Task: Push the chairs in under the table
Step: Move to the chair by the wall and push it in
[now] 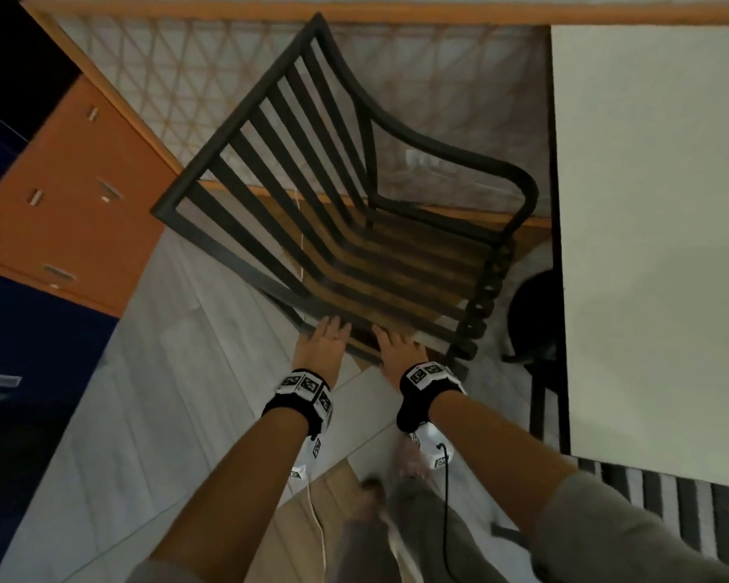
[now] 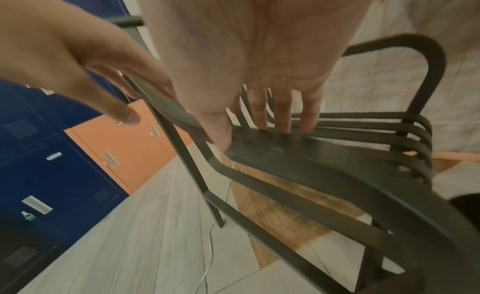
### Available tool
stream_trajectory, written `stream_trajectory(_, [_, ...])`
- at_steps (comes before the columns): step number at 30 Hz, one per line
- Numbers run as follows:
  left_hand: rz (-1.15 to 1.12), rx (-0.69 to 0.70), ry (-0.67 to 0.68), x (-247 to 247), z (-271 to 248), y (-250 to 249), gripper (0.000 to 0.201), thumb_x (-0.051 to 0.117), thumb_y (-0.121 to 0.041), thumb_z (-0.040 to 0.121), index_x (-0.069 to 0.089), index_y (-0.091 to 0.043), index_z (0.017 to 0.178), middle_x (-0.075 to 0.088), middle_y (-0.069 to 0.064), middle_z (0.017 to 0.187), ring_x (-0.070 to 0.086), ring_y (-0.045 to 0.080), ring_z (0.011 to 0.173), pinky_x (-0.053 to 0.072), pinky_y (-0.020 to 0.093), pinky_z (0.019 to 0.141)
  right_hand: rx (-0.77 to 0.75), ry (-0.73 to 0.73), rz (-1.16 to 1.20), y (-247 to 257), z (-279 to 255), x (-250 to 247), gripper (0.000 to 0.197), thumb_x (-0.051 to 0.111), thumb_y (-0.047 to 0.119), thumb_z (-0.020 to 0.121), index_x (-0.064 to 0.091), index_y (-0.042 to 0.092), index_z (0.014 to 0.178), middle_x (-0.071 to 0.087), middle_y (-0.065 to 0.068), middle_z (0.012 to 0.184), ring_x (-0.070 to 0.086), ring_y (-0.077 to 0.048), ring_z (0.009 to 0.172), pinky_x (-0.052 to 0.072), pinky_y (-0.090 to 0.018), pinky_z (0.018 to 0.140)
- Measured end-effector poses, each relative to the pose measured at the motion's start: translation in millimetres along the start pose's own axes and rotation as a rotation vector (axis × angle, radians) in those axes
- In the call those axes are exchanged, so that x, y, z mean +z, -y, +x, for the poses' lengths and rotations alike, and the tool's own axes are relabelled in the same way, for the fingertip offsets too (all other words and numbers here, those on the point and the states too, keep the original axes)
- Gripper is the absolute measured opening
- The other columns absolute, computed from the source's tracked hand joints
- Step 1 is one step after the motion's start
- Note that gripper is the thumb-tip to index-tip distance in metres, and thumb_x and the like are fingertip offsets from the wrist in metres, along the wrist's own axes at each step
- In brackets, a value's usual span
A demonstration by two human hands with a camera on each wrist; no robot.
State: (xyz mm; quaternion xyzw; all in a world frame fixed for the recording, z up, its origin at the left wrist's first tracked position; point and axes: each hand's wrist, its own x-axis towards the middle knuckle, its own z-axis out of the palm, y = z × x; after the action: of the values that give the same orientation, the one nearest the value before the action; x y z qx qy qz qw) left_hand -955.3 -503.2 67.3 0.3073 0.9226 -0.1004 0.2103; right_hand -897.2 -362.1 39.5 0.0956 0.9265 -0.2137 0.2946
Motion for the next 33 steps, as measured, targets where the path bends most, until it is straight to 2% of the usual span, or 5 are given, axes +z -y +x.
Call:
stream_trajectory(5, [0.122,0.003,0.073,8,49,11,0.083,0.058,-0.001,0.083,0.012,-0.021,0.150,0.013,0.008,0.161,0.009,0.024,0.148,0.013,0.051,0.120,-0.008,0.099,0.042,-16,21,-1,0.084,0.055,-0.004,0.083,0.009,0.025,0.147,0.043,-0.019,0.137,0.049,-0.042,0.119,0.042,-0.058,0.095])
stream_trajectory(11, [0.225,0.015,-0.098,1,62,42,0.073,0.072,-0.012,0.072,0.040,-0.022,0.137,0.048,0.009,0.143,0.034,0.027,0.139,0.008,0.065,0.115,0.082,0.077,-0.013,-57,15,-12,0.064,0.049,0.003,0.087,0.021,0.018,0.143,0.045,-0.019,0.133,0.048,-0.041,0.118,0.043,-0.057,0.090])
stream_trajectory(18, [0.213,0.096,-0.244,-14,71,62,0.050,0.072,-0.001,0.070,0.062,-0.017,0.115,0.070,0.010,0.105,0.060,0.032,0.107,0.001,0.062,0.114,0.288,0.126,-0.024,-108,13,-31,0.040,0.046,0.021,0.096,0.036,0.015,0.134,0.043,-0.015,0.135,0.043,-0.037,0.123,0.033,-0.065,0.101])
stream_trajectory(23, [0.132,0.131,-0.314,-11,68,43,0.042,0.075,0.001,0.065,0.067,-0.015,0.103,0.071,0.009,0.088,0.063,0.032,0.091,0.031,0.061,0.101,0.358,0.073,0.005,-118,3,-28,0.036,0.045,0.012,0.096,0.041,0.015,0.131,0.046,-0.014,0.132,0.043,-0.035,0.125,0.018,-0.069,0.109])
stream_trajectory(33, [0.049,0.095,-0.238,-10,56,35,0.043,0.077,0.000,0.064,0.069,-0.018,0.102,0.074,0.005,0.087,0.063,0.029,0.092,0.037,0.053,0.095,0.388,0.059,0.025,-122,-7,-14,0.040,0.046,0.010,0.095,0.040,0.018,0.133,0.047,-0.011,0.133,0.045,-0.032,0.124,0.012,-0.071,0.110])
